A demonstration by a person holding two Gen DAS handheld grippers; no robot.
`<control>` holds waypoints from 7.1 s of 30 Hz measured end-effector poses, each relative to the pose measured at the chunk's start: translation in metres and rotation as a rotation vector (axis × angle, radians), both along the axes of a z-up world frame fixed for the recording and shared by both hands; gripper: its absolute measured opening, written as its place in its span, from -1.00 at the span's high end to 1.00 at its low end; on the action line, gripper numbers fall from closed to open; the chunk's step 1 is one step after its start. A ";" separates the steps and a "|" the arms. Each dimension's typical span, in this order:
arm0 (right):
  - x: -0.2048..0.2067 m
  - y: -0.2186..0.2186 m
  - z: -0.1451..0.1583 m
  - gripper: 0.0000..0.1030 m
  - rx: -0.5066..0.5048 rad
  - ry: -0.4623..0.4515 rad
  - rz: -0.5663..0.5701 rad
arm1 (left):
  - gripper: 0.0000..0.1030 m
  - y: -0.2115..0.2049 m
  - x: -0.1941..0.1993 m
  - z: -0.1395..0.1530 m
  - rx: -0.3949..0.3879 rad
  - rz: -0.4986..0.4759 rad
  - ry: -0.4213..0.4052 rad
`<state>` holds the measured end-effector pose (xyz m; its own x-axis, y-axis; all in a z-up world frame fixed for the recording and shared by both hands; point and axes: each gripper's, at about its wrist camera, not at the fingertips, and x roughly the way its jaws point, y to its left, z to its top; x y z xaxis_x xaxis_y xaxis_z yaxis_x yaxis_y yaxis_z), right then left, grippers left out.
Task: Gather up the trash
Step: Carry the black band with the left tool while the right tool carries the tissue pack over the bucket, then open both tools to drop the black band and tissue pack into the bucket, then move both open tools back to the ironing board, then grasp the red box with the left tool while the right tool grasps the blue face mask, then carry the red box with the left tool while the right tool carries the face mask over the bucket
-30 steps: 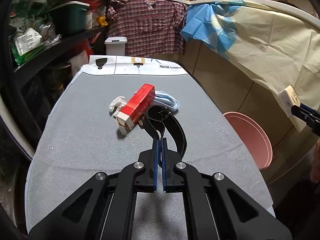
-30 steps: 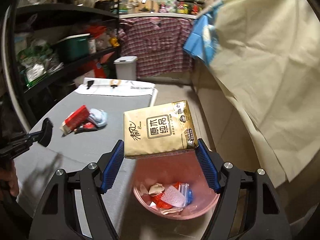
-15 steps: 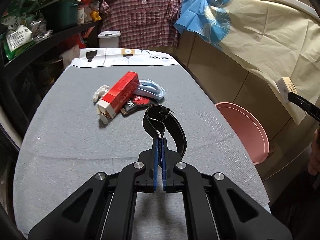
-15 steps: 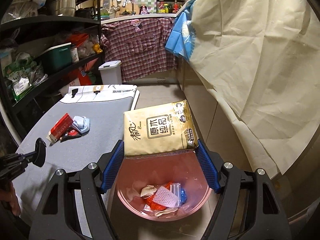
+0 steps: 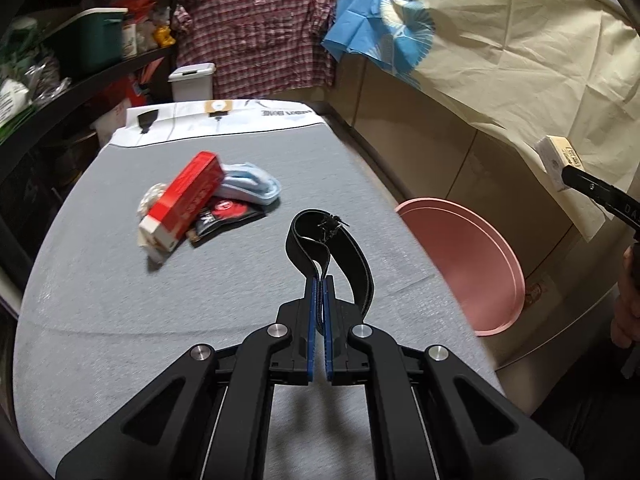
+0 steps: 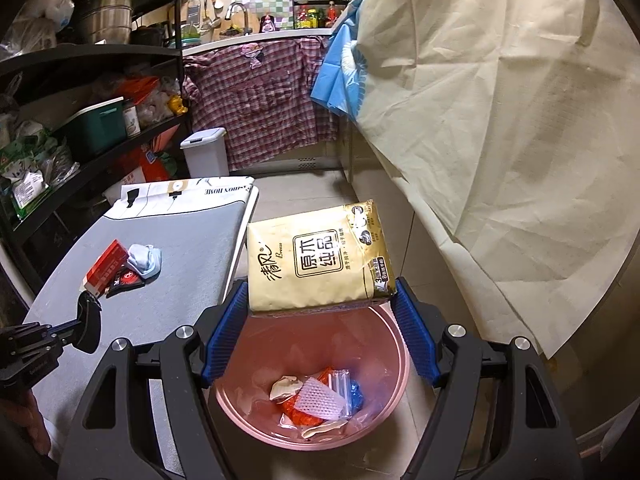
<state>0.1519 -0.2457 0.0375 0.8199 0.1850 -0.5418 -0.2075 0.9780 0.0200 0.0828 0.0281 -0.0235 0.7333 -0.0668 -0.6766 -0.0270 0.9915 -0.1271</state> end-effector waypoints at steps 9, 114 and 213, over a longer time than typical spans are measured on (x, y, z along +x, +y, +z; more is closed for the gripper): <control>0.005 -0.009 -0.003 -0.38 0.013 0.021 -0.043 | 0.94 -0.033 0.024 0.007 0.001 -0.068 -0.006; 0.086 0.216 -0.048 0.28 0.182 0.162 0.323 | 0.05 0.139 0.059 -0.012 -0.064 0.147 0.000; -0.011 0.013 -0.007 0.81 0.026 0.019 0.040 | 0.52 0.013 -0.011 0.012 -0.056 0.017 -0.062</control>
<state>0.1406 -0.2324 0.0305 0.8011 0.2311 -0.5521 -0.2454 0.9682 0.0492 0.0717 0.0408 -0.0113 0.7753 -0.0898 -0.6252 -0.0345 0.9823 -0.1839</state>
